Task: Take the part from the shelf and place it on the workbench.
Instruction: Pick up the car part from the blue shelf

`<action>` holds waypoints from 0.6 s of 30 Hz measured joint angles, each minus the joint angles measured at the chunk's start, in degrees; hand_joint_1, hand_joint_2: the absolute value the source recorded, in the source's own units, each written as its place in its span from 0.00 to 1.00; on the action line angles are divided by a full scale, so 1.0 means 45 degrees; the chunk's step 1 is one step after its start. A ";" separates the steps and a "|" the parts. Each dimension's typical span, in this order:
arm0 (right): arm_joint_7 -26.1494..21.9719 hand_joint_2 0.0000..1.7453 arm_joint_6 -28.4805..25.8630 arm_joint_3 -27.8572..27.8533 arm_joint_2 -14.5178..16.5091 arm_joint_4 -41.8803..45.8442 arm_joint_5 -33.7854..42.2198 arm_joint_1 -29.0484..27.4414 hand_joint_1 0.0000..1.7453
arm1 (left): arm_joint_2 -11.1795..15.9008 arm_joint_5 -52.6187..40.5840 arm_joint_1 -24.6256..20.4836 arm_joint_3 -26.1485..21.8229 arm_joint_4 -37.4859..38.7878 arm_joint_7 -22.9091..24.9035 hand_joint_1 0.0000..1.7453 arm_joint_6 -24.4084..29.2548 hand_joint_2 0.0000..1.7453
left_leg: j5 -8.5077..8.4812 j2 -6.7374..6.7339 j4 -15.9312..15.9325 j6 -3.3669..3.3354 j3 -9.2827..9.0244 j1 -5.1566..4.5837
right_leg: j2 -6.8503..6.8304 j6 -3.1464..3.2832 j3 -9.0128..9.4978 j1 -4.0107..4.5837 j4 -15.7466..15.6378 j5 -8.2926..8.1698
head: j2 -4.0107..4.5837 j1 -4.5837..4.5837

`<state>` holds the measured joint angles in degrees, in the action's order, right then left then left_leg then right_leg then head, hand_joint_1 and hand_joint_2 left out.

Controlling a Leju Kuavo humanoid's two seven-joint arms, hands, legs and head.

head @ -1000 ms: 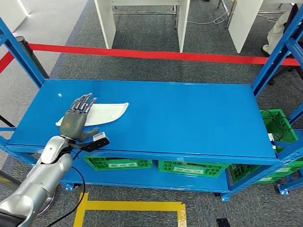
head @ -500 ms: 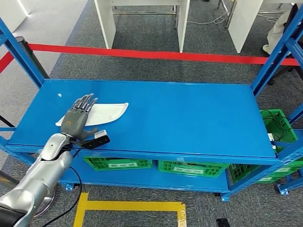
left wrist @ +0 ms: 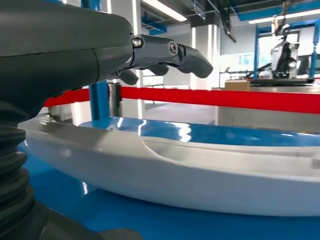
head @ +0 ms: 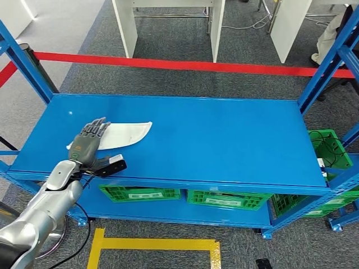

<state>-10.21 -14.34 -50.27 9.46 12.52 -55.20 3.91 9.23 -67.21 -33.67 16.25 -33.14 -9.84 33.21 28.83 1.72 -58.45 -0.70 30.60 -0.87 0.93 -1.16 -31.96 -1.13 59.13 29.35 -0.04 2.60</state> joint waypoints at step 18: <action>0.0001 1.00 -0.0002 -0.0028 0.0000 -0.0004 -0.0108 -0.0004 0.00 | -0.0160 0.0831 -0.0062 -0.0172 0.0540 -0.0448 1.00 -0.0250 1.00 | -0.0024 0.0000 -0.0001 -0.0002 0.0004 -0.0001 | 0.0002 0.0000 -0.0005 0.0000 -0.0001 -0.0018 | 0.0000 -0.0001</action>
<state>-10.20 -14.35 -50.40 9.46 12.50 -55.69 3.89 8.51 -63.47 -33.95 15.48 -30.71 -11.86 32.09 28.72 1.72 -58.46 -0.71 30.62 -0.87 0.94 -1.16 -31.98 -1.13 59.13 29.27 -0.04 2.60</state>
